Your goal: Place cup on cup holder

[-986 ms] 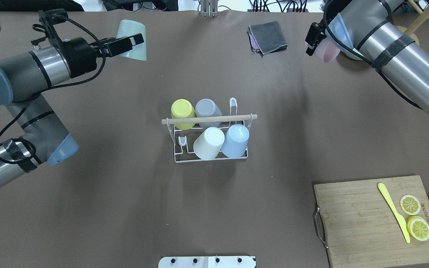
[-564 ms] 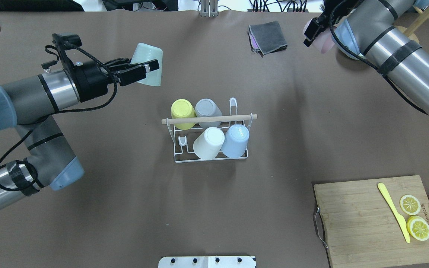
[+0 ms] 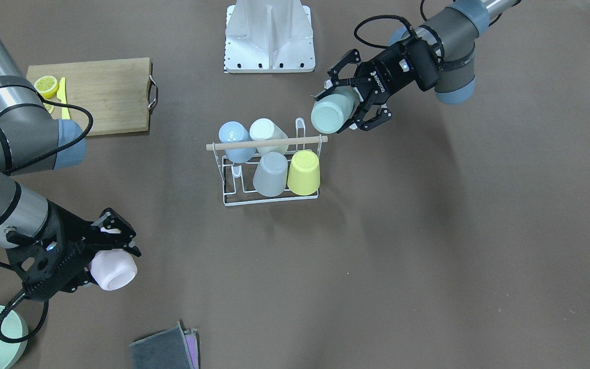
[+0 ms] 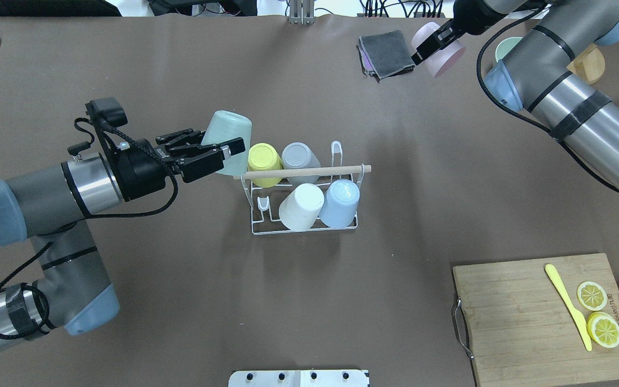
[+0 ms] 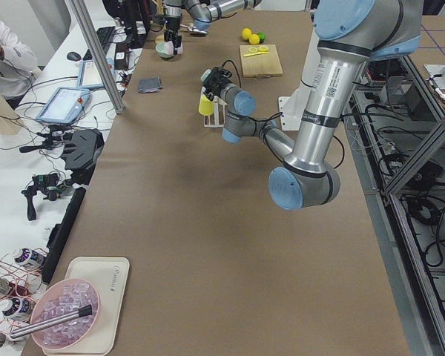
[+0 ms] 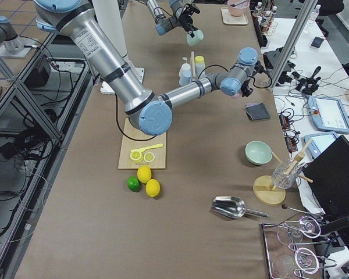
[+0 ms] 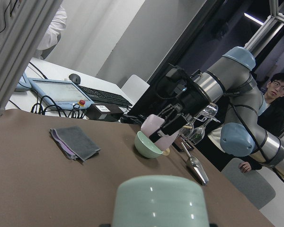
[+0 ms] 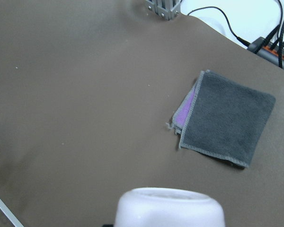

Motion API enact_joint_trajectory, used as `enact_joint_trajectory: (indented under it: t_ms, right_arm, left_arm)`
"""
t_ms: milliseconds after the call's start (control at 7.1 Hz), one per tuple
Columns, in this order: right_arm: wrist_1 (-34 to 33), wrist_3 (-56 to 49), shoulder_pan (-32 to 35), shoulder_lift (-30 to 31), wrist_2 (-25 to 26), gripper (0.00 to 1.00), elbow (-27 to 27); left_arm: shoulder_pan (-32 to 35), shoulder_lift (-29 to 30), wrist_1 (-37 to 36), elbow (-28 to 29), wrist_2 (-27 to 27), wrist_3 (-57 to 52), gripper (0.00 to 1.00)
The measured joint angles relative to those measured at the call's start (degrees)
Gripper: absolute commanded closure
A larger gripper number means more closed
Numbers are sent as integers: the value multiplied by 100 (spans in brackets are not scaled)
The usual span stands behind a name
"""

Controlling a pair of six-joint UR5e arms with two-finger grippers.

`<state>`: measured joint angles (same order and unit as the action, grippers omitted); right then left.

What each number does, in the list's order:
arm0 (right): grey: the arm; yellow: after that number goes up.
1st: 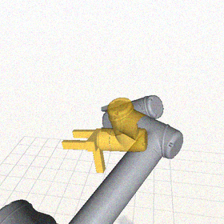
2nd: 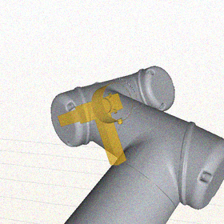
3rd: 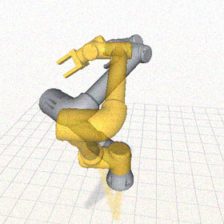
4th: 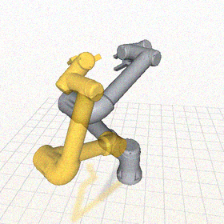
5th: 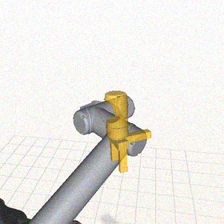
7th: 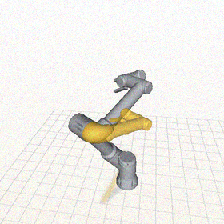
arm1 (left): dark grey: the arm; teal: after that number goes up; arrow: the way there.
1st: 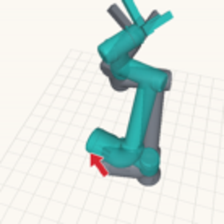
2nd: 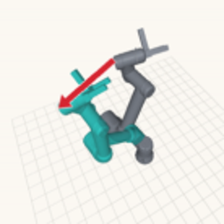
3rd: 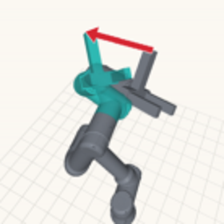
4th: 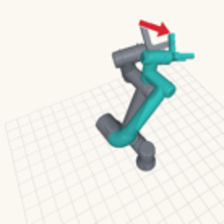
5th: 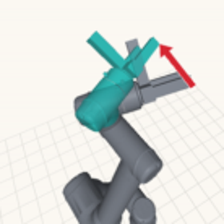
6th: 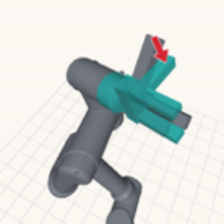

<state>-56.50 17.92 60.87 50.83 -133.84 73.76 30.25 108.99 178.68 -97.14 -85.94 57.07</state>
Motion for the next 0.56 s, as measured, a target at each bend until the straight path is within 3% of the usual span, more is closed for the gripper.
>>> enact_joint_trajectory:
  t_ms: [282, 564]
  right_arm:
    - [679, 262, -169, 325, 435, 100, 493]
    - [1724, 603, -489, 578, 1106, 100, 657]
  left_arm:
    - [-456, -20, -4, -5, 1001, -296, 100]
    - [-942, 3, -19, 22, 1950, -551, 100]
